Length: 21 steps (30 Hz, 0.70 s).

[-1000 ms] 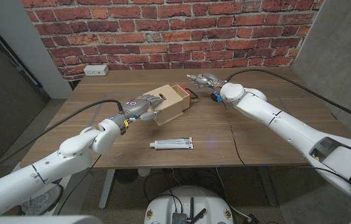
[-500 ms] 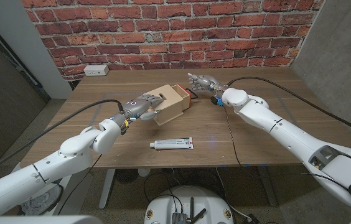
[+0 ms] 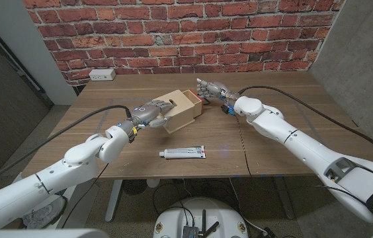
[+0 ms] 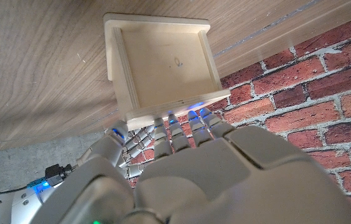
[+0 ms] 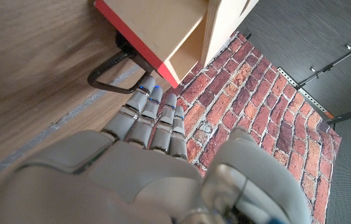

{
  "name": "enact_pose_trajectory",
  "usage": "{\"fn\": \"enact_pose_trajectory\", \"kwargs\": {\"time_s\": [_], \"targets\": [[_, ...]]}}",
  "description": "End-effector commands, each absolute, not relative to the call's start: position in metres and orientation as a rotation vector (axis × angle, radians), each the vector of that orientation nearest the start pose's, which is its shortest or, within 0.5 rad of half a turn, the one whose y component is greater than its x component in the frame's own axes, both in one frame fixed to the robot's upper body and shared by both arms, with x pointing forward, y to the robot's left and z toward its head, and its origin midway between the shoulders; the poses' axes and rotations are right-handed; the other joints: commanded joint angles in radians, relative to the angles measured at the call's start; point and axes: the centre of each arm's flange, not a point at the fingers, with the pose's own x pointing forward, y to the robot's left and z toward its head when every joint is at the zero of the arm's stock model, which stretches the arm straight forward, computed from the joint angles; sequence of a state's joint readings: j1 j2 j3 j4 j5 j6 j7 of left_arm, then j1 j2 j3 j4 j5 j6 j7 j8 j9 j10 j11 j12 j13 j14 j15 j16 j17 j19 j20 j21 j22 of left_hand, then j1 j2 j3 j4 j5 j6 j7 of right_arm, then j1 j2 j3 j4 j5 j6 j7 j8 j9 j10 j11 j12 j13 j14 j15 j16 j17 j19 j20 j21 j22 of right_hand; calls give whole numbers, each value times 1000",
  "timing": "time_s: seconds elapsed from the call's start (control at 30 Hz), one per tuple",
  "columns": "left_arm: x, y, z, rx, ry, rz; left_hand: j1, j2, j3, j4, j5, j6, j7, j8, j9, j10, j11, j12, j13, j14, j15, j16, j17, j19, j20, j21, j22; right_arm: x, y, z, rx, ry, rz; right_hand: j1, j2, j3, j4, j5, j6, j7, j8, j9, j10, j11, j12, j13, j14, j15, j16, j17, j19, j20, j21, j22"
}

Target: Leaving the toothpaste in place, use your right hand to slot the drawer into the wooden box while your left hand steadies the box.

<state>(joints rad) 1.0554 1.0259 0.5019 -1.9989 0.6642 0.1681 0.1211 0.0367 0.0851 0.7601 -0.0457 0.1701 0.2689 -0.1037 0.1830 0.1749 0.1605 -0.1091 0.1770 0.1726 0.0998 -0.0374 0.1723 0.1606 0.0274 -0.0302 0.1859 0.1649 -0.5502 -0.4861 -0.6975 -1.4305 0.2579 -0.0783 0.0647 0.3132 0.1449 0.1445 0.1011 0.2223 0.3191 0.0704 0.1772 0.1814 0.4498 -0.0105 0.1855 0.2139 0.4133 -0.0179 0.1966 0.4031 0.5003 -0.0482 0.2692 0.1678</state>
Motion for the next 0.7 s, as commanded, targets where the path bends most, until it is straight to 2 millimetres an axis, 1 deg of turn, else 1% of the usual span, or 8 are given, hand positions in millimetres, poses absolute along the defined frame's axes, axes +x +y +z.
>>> {"fn": "enact_pose_trajectory", "kwargs": {"time_s": [0.03,0.3,0.7], "targets": [[535,242,-34,1624,-724,5,8,77,-2,-3,1,9,1,6,5,-4,-1,6,3,4,-114,1,3,3,-124,3,4,659,-109,41,-558,-522,506,-8,1,2,4,11,5,9,8,2,3,10,4,2,0,0,3,1,4,-14,-4,3],[535,241,-33,1623,-726,2,7,77,-2,-2,1,10,0,7,5,-4,-3,7,3,5,-115,1,3,4,-124,3,4,658,-106,44,-568,-524,522,-13,2,3,6,12,3,13,9,2,3,12,4,-1,3,5,4,-4,6,-14,-7,3],[534,240,-34,1619,-728,5,7,77,-1,-2,1,11,2,7,5,-3,-4,7,3,6,-115,2,3,4,-124,3,4,657,-103,44,-558,-519,541,-18,2,4,7,14,1,15,10,1,4,15,5,-4,6,12,5,-9,12,-12,-9,3]]}}
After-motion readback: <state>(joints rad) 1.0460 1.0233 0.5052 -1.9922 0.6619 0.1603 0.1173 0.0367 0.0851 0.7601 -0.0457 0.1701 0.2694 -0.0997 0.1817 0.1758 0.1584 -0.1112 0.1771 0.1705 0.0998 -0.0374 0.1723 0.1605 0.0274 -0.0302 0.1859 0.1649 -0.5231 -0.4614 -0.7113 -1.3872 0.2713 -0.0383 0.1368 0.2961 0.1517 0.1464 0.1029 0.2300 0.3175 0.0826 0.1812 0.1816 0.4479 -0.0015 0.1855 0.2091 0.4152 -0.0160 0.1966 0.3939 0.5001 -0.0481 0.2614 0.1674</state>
